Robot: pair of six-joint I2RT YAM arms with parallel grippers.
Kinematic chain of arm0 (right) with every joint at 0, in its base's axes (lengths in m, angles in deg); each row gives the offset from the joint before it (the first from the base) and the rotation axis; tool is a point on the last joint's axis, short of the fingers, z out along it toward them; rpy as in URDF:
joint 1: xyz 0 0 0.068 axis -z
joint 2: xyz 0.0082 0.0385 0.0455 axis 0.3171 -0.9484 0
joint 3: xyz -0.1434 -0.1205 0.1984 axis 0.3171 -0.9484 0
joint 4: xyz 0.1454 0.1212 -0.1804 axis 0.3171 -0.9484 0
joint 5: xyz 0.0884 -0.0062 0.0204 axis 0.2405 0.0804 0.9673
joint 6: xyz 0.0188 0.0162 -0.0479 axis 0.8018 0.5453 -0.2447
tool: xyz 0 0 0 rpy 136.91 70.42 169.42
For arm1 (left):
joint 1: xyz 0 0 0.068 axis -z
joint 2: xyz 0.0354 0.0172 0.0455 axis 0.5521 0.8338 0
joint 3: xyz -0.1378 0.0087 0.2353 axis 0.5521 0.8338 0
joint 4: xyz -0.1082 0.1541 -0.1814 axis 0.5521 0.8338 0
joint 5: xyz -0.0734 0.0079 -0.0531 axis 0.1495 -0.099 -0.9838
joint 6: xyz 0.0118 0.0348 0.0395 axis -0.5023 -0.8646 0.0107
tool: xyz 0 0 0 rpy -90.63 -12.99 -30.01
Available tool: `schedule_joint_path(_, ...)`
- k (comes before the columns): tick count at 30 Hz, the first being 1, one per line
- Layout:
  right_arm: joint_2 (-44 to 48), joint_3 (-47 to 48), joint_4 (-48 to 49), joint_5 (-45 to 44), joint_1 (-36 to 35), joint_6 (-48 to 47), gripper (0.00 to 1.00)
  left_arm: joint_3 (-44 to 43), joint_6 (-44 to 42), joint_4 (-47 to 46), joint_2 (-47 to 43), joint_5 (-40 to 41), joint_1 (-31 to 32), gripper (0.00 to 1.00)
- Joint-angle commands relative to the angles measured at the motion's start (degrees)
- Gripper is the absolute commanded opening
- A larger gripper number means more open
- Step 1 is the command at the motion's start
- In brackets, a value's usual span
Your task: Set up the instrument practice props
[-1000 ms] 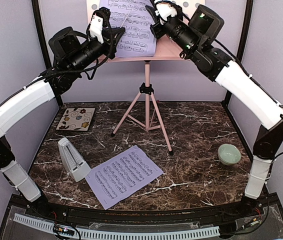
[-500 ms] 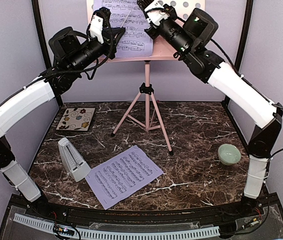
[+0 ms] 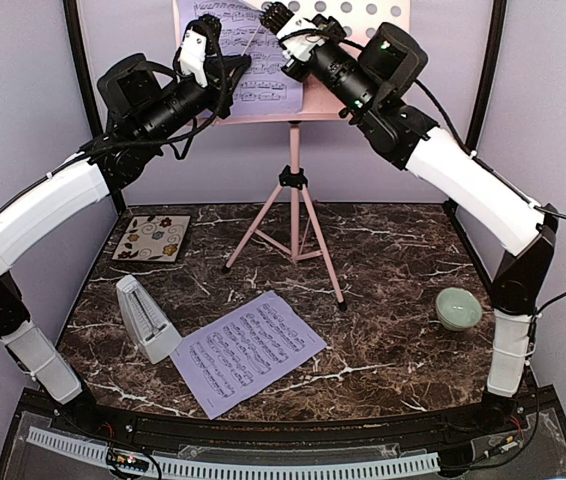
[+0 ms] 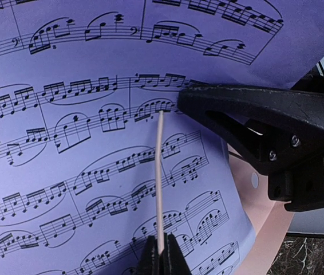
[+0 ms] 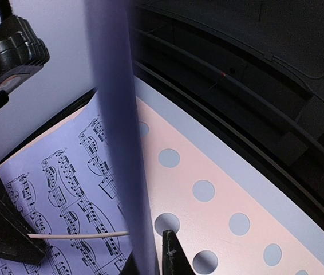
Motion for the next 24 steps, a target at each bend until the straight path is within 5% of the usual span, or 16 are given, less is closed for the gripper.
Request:
schedule_joint_path(1,-0.7,1.4,4.0,1.3,0.3,0.0,0.1,-1.3,0.7,1.1,-1.2,-2.8,0.2,0.0)
schedule_joint_path(8,-1.4,1.0,5.9,1.7,0.3,1.1,0.14,-1.4,0.9,1.4,-1.5,-2.4,0.2,0.0)
schedule_joint_path(15,-1.1,-0.5,7.7,1.0,0.7,1.1,0.3,-1.0,1.4,1.5,-2.3,-2.1,0.2,0.24)
schedule_joint_path(24,-0.6,-1.6,9.3,-0.6,0.8,1.1,0.37,0.7,2.2,0.5,-4.5,-1.3,0.5,0.45)
